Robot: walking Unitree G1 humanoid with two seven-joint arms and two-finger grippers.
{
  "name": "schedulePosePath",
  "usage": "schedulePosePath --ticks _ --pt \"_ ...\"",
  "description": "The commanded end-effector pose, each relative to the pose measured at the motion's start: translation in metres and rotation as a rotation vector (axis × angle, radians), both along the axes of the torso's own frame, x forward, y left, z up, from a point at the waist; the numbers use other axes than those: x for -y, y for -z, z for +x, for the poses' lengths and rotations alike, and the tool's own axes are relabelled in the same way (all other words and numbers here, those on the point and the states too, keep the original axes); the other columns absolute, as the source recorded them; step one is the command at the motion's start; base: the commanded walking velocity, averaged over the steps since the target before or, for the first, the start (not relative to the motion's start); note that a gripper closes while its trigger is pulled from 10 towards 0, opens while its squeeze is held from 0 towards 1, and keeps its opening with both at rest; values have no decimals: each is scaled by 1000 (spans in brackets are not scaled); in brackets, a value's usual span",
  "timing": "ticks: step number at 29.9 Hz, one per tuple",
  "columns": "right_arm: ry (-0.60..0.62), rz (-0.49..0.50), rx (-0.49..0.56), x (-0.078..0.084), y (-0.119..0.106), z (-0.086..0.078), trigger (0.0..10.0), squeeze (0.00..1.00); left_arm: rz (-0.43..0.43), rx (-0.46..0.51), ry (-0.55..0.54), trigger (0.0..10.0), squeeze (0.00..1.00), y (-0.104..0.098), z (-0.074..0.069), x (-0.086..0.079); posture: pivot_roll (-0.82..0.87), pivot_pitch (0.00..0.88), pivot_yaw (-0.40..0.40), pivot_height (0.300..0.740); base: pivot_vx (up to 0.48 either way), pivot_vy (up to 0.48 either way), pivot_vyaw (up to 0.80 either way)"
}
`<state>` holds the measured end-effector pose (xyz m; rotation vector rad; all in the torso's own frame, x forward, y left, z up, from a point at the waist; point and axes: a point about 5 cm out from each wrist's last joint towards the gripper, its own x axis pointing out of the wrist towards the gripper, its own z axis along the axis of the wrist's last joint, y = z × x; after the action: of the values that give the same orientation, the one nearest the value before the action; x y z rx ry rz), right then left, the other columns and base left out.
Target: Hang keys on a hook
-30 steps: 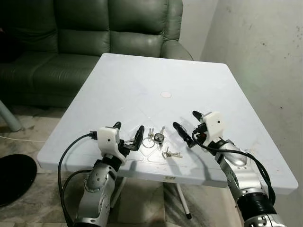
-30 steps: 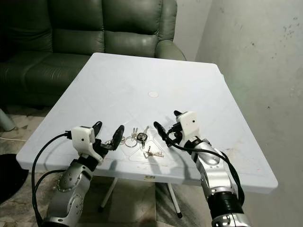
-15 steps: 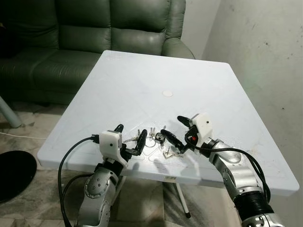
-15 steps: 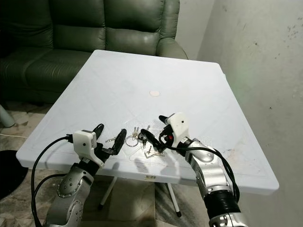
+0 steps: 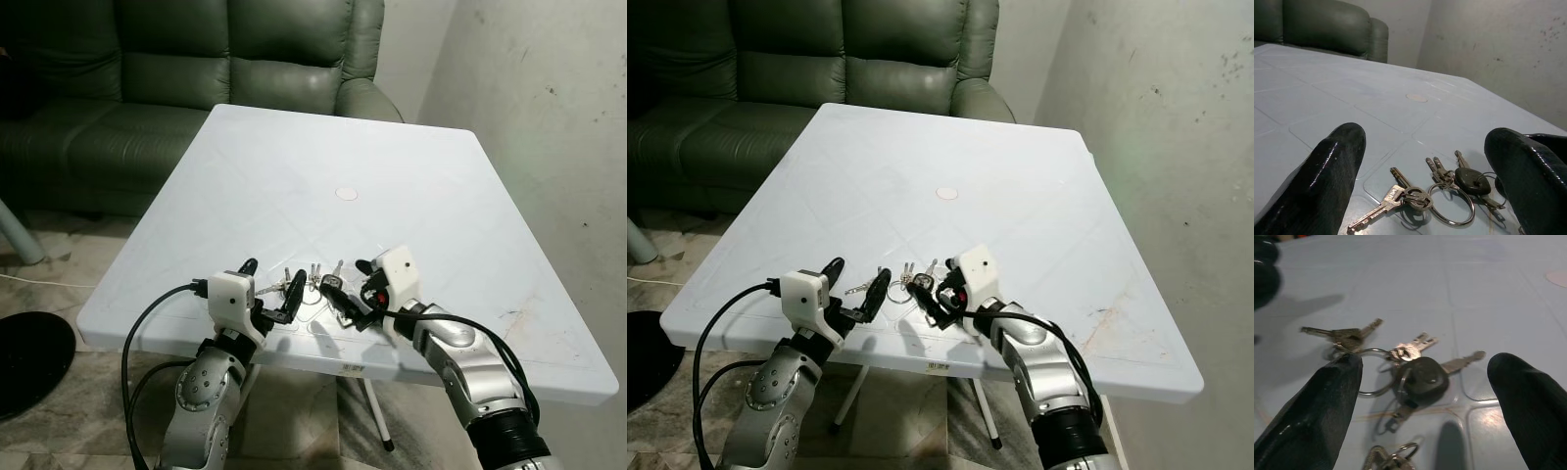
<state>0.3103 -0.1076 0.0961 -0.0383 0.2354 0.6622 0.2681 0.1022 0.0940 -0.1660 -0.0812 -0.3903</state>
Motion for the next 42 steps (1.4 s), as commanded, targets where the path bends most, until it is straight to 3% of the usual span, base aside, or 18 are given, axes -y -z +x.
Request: schedulePosePath --ticks 1,5,7,9,10,11,12,14,24,34,35,36,37,42 --pt "25 -20 6 -1 -3 0 10000 0 9 18 19 10000 0 -5 1 5 22 0 -87 740 0 0 0" --pt "60 -63 -10 -3 1 -1 9333 0 11 18 17 10000 0 -5 1 4 23 0 -87 740 0 0 0" --pt "77 -57 -17 -3 1 -1 9490 0 11 17 16 10000 0 -5 1 4 23 0 -87 740 0 0 0" --pt "96 -76 -16 -4 1 -1 7882 0 13 15 13 10000 0 -5 1 3 23 0 -87 740 0 0 0" --pt "107 -83 -5 -4 1 -1 6392 0 14 15 12 10000 0 -5 1 3 23 0 -87 740 0 0 0" --pt "117 -89 -1 -3 2 -1 3294 0 15 14 9 10000 0 -5 2 3 23 0 -87 740 0 0 0" --pt "125 -95 2 -3 2 -1 3294 0 16 14 8 10000 0 -5 2 2 23 0 -87 740 0 0 0" --pt "134 -92 -7 -4 4 -1 0 0 15 14 3 10000 0 -5 3 2 23 0 -87 740 0 0 0" --pt "131 -88 4 -4 0 -3 0 0 19 17 -1 10000 0 -6 3 2 21 0 -90 740 0 0 0" --pt "32 -100 -5 -9 3 -12 0 0 23 20 -5 10000 0 -6 5 1 21 0 -89 740 0 0 0" --pt "15 -101 -10 -10 3 -13 3765 0 22 21 -5 10000 0 -6 5 1 21 0 -89 740 0 0 0" --pt "2 -102 -15 -11 3 -14 5373 0 22 21 -5 10000 0 -6 5 1 21 0 -89 740 0 0 0" --pt "-9 -103 -21 -12 4 -15 10000 0 22 21 -6 10000 0 -7 5 1 20 0 -89 740 0 0 0" --pt "-3 -99 -19 -13 4 -15 10000 0 23 22 -6 10000 0 -7 6 1 20 0 -89 740 0 0 0"
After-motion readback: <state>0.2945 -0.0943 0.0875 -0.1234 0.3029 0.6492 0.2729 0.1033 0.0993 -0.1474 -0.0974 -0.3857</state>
